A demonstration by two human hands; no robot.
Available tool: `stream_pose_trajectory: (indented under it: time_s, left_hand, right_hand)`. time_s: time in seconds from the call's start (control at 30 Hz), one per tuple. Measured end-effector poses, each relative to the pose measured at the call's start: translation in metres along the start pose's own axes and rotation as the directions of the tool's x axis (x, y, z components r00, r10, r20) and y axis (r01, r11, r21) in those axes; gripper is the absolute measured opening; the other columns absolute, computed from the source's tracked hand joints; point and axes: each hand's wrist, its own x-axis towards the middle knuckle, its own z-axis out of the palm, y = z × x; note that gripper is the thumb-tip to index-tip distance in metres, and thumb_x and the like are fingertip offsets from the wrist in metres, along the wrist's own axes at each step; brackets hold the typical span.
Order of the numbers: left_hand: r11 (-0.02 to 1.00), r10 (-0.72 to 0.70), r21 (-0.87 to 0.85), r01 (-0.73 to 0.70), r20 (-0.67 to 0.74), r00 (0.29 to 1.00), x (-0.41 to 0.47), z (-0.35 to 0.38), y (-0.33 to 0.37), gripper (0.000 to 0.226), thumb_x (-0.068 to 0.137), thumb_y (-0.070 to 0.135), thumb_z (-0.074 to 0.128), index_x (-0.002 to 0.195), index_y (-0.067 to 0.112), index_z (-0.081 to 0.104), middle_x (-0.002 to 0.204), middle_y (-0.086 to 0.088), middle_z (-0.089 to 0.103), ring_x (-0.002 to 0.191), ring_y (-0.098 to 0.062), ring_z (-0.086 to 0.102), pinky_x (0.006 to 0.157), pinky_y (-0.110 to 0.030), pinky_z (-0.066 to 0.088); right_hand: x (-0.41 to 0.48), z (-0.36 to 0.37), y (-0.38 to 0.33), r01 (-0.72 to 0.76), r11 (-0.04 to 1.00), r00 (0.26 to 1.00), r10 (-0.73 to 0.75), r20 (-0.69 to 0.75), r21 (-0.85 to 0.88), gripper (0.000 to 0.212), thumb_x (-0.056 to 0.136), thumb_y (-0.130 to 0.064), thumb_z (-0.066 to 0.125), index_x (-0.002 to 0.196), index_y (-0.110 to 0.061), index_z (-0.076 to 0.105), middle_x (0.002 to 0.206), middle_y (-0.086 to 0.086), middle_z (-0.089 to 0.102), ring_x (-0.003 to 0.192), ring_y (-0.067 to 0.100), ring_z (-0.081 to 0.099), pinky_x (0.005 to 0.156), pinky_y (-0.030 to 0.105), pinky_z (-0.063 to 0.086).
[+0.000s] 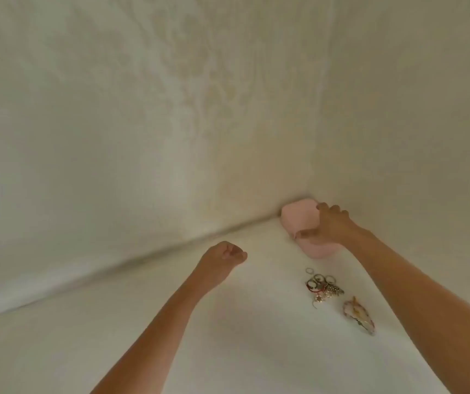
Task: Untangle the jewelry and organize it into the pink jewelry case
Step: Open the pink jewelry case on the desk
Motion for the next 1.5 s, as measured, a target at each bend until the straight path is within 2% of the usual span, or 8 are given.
stream_pose_trajectory:
  time_s: [0.1, 0.3, 0.9, 1.13, 1.23, 1.33, 1.4, 1.5]
  left_hand:
    - [0.999, 0.009, -0.043, -0.008, 0.023, 1.000, 0.012, 0.024, -0.025, 0.007, 0.088, 0.030, 0.067, 0.089, 0.023, 0.064, 0.107, 0.008, 0.065, 0.105, -0.010, 0.058, 0.080, -0.023, 0.041]
    - [0.996, 0.083, -0.005, -0.084, -0.068, 0.994, 0.019, 0.058, -0.055, 0.009, 0.090, 0.027, 0.063, 0.096, 0.022, 0.068, 0.103, 0.014, 0.066, 0.094, 0.000, 0.060, 0.070, -0.006, 0.042]
    - [0.990, -0.017, -0.140, -0.034, -0.348, 0.937, -0.049, 0.101, -0.047, 0.011, 0.092, 0.022, 0.059, 0.095, 0.023, 0.069, 0.097, 0.012, 0.066, 0.085, 0.003, 0.057, 0.067, -0.012, 0.041]
    - [0.986, -0.054, -0.168, -0.012, -0.381, 0.923, -0.086, 0.081, -0.054, 0.020, 0.090, 0.025, 0.064, 0.109, 0.020, 0.063, 0.111, 0.003, 0.063, 0.090, -0.003, 0.058, 0.068, -0.014, 0.041]
    - [0.994, 0.009, -0.095, -0.060, -0.465, 0.885, -0.098, 0.068, -0.053, 0.054, 0.082, 0.031, 0.074, 0.128, 0.023, 0.048, 0.126, 0.003, 0.051, 0.107, -0.011, 0.053, 0.082, -0.022, 0.040]
    - [0.959, 0.277, 0.216, -0.185, -0.560, 0.781, -0.116, 0.059, -0.047, 0.089, 0.071, 0.034, 0.082, 0.144, 0.023, 0.031, 0.134, 0.010, 0.032, 0.121, -0.005, 0.038, 0.098, -0.018, 0.030]
    - [0.845, 0.481, 0.483, -0.229, -0.499, 0.721, -0.130, 0.054, -0.048, 0.100, 0.066, 0.036, 0.086, 0.147, 0.023, 0.027, 0.139, 0.008, 0.028, 0.128, -0.005, 0.030, 0.104, -0.016, 0.023]
    - [0.706, 0.581, 0.675, -0.212, -0.381, 0.719, -0.152, 0.049, -0.052, 0.109, 0.059, 0.043, 0.087, 0.148, 0.028, 0.027, 0.151, 0.001, 0.024, 0.139, -0.016, 0.023, 0.114, -0.028, 0.020]
  right_hand:
    - [0.010, 0.021, 0.017, -0.039, 0.999, 0.999, 0.039, -0.019, 0.008, 0.120, 0.062, -0.074, 0.070, 0.149, -0.013, 0.016, 0.143, 0.020, 0.030, 0.132, 0.038, 0.030, 0.102, 0.045, 0.034]
    - [0.033, 0.047, 0.032, -0.012, 1.000, 0.997, 0.011, -0.073, -0.010, 0.130, 0.055, -0.082, 0.066, 0.152, -0.022, 0.003, 0.148, 0.024, 0.018, 0.138, 0.039, 0.017, 0.109, 0.048, 0.024]
    - [0.024, 0.058, 0.025, 0.044, 0.981, 0.991, -0.019, -0.131, 0.190, 0.120, 0.065, -0.064, 0.075, 0.150, -0.011, 0.009, 0.150, 0.023, 0.021, 0.141, 0.038, 0.015, 0.114, 0.041, 0.019]
    - [0.003, 0.038, 0.011, 0.172, 0.923, 0.982, -0.136, -0.127, 0.344, 0.104, 0.070, -0.047, 0.078, 0.149, -0.020, 0.017, 0.142, 0.025, 0.023, 0.134, 0.039, 0.022, 0.100, 0.038, 0.034]
    - [-0.025, 0.034, -0.001, 0.397, 0.829, 0.916, -0.382, -0.120, 0.393, 0.096, 0.072, -0.039, 0.078, 0.149, -0.031, 0.020, 0.137, 0.016, 0.029, 0.131, 0.035, 0.025, 0.098, 0.040, 0.035]
    - [-0.061, 0.038, -0.008, 0.564, 0.734, 0.799, -0.601, -0.027, 0.378, 0.098, 0.066, -0.038, 0.081, 0.145, -0.041, 0.023, 0.136, 0.009, 0.033, 0.127, 0.031, 0.034, 0.102, 0.044, 0.038]
    - [-0.085, 0.045, -0.007, 0.644, 0.659, 0.702, -0.711, 0.043, 0.389, 0.101, 0.056, -0.045, 0.080, 0.141, -0.046, 0.027, 0.135, 0.003, 0.037, 0.123, 0.026, 0.042, 0.099, 0.040, 0.043]
    - [-0.113, 0.061, -0.001, 0.728, 0.533, 0.528, -0.837, 0.144, 0.431, 0.096, 0.055, -0.041, 0.079, 0.138, -0.049, 0.031, 0.132, -0.009, 0.044, 0.116, 0.008, 0.049, 0.091, 0.022, 0.044]
